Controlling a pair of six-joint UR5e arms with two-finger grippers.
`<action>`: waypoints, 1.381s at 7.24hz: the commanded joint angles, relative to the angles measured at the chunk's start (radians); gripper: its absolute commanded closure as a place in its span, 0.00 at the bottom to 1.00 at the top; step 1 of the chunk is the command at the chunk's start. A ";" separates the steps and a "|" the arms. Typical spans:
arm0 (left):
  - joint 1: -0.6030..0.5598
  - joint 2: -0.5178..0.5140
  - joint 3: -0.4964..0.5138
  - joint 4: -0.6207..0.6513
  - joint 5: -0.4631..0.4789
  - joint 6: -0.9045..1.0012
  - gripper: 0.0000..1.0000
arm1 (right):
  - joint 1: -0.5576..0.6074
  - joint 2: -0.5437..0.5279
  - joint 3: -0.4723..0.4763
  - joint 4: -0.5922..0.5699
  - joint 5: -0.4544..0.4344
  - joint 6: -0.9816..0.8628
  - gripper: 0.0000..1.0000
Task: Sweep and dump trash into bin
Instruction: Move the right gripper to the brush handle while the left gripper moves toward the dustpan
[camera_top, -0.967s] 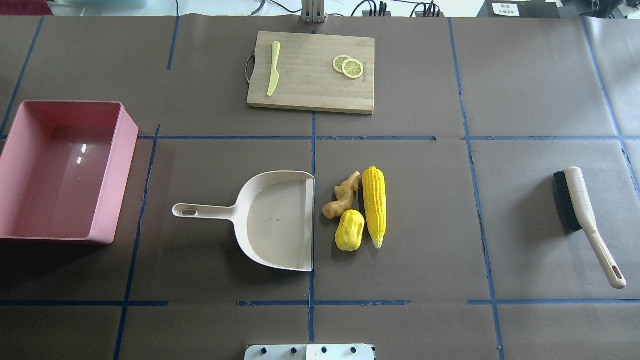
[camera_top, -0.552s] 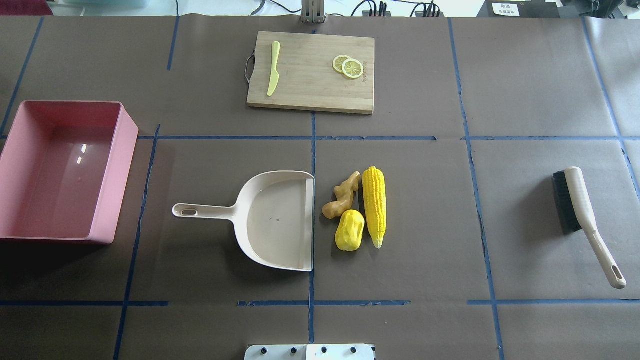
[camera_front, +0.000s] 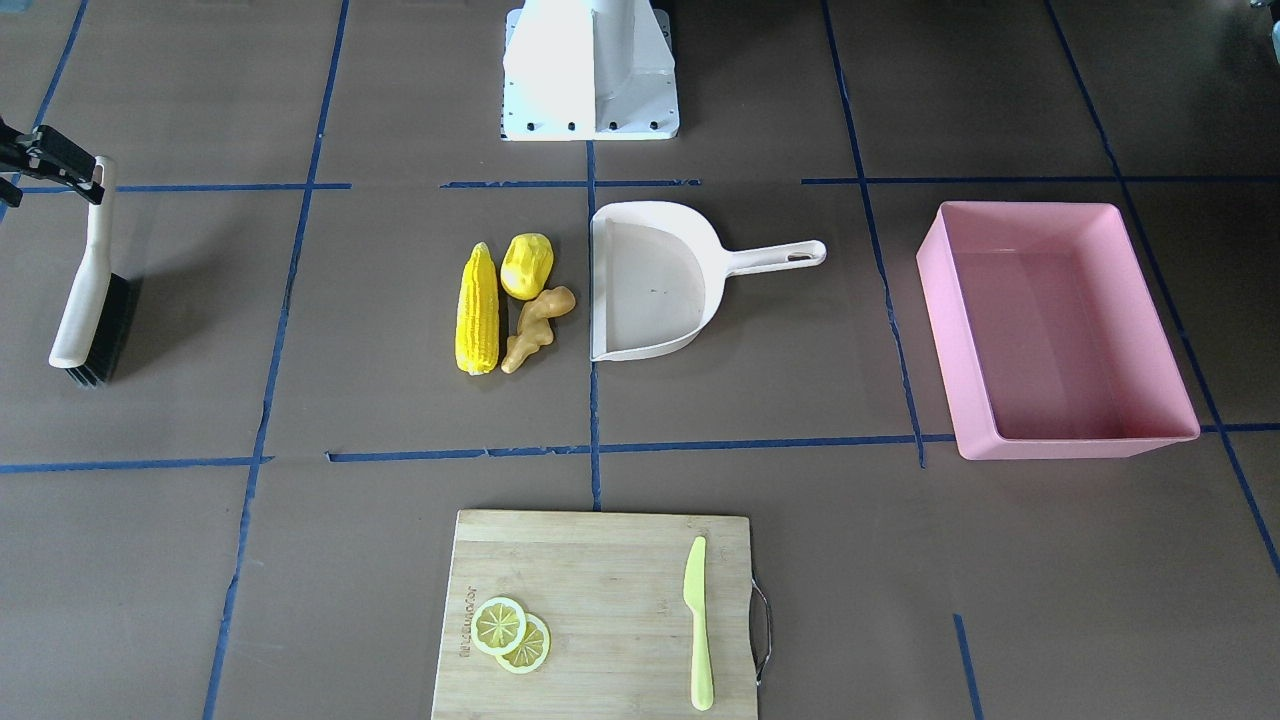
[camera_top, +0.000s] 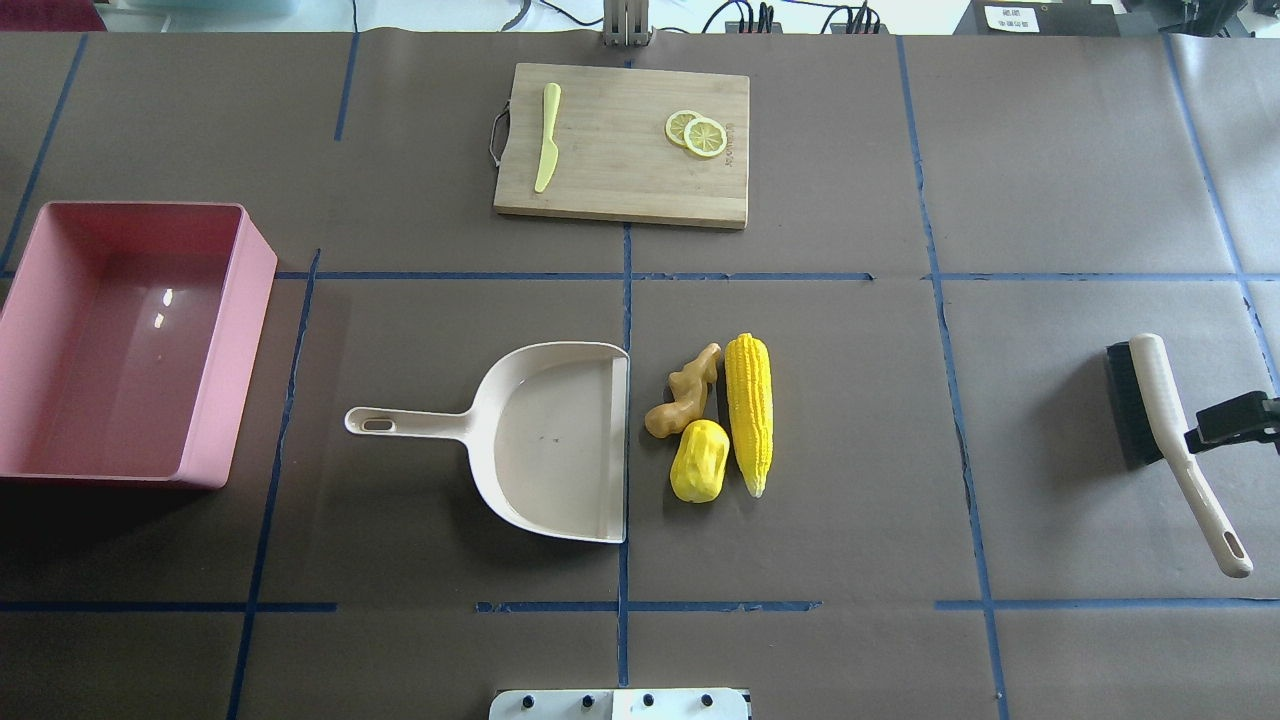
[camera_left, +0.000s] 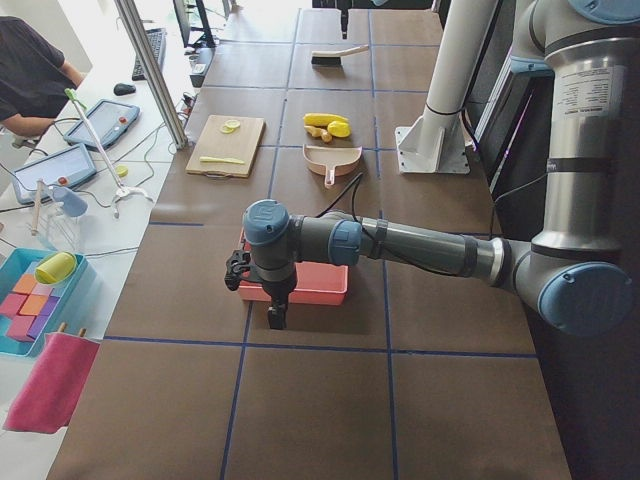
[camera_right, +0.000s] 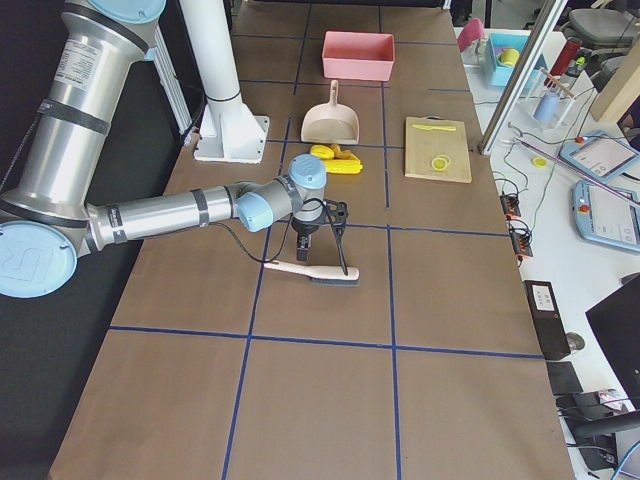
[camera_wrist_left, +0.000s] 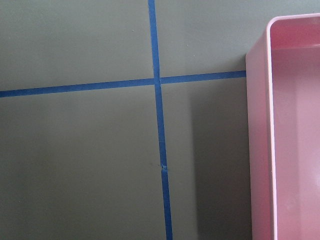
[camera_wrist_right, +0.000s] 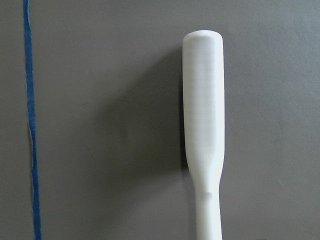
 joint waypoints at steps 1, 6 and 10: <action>0.004 -0.009 0.001 0.000 0.000 -0.002 0.00 | -0.105 -0.021 -0.061 0.110 -0.096 0.079 0.02; 0.015 -0.012 -0.016 -0.002 0.000 -0.051 0.00 | -0.180 -0.065 -0.104 0.227 -0.123 0.217 0.01; 0.105 -0.017 -0.017 -0.099 0.000 -0.075 0.00 | -0.197 -0.078 -0.122 0.248 -0.126 0.260 0.24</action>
